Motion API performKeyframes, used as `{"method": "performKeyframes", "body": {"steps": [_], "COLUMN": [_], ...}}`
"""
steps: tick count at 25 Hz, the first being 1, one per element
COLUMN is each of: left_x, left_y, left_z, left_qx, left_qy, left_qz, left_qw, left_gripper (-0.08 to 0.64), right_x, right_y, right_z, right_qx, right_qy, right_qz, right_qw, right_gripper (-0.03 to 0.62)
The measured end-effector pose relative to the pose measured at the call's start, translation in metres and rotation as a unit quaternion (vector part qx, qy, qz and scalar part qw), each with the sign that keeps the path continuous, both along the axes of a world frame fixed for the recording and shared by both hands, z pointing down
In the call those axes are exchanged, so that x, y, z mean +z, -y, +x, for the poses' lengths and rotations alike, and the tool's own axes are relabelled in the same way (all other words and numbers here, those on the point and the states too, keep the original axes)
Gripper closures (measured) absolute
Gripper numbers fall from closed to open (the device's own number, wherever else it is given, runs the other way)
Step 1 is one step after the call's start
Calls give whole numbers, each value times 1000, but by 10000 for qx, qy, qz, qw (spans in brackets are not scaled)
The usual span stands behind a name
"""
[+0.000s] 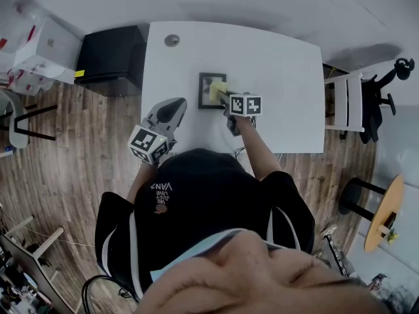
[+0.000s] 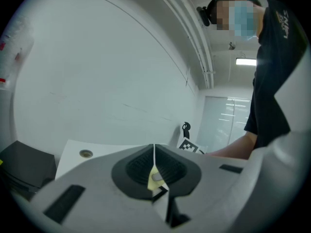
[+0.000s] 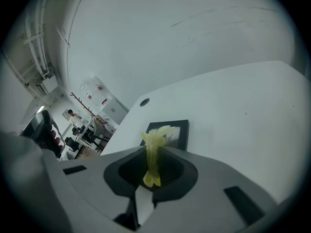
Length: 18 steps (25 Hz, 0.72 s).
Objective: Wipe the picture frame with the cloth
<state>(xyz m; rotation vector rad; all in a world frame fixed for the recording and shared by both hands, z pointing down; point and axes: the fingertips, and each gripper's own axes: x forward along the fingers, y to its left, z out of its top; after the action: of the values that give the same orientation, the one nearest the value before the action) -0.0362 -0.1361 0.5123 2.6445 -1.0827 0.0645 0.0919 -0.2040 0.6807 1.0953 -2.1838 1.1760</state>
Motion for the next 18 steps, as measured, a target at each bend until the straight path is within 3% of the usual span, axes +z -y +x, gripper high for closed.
{"method": "performKeyframes", "body": {"steps": [6,13,18], "left_x": [2,6,6], "left_y": [-8,-12,-15], "left_z": [-13,-26,-25], "left_qx": [-227,-380,-406], "left_qy": [38,48,55], "left_qz": [-47,-78,-84], "left_qw": [9997,9992,9991], "left_gripper": [543,543,543], "right_x": [0,7,17], "right_y": [-8,-17,-19], "right_z": [-33,-61,-58], "right_qx": [-295,-605,-626], "right_qy": [298,311,181], "right_qz": [-113,-205,-253], "right_qw": [9991,9975,9976], "right_gripper": [553,552,552]}}
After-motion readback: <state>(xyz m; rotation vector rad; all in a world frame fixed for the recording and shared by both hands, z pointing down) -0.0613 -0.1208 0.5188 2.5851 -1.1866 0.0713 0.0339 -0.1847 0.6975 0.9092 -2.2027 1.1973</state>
